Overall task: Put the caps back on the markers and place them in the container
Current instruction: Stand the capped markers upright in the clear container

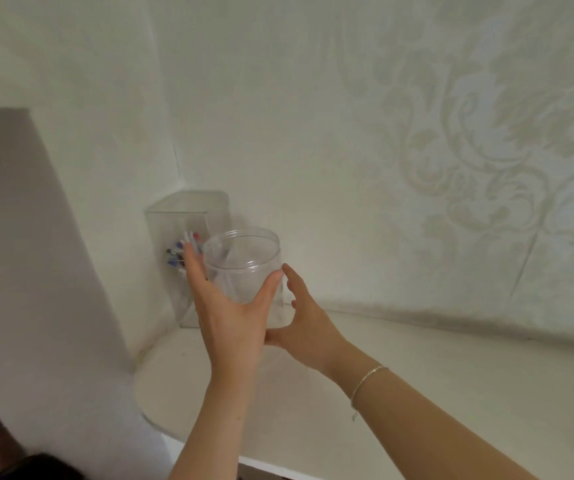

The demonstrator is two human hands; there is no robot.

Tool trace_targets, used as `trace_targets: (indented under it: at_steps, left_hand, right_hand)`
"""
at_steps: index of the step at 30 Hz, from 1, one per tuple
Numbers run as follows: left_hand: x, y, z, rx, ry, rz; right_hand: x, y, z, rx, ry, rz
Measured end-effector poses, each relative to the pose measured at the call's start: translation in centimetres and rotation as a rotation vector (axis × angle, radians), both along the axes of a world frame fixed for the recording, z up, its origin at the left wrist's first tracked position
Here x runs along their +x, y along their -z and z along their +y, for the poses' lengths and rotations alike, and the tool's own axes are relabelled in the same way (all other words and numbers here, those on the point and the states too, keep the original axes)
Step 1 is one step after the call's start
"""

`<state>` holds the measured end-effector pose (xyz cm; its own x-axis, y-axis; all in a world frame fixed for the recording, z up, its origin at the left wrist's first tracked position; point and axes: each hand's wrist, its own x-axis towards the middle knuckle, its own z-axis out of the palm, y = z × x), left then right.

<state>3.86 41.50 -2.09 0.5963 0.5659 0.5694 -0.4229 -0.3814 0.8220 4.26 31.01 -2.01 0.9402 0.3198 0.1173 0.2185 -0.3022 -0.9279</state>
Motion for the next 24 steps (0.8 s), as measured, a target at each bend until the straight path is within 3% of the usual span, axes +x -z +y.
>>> trace_targets:
  at_steps: [3,8,24]
  left_hand:
    - [-0.1,-0.2,-0.7,-0.01,0.028,0.02]
    - [-0.8,-1.0,-4.0,0.08,0.079,0.069]
    - [-6.4,-0.8,-28.7,0.124,0.77,0.085]
  right_hand:
    - [0.4,0.3,0.7,0.09,0.021,0.007]
    - [-0.8,-0.4,-3.0,0.053,0.165,-0.087]
    - [-14.0,-1.0,-27.8,-0.196,0.824,-0.09]
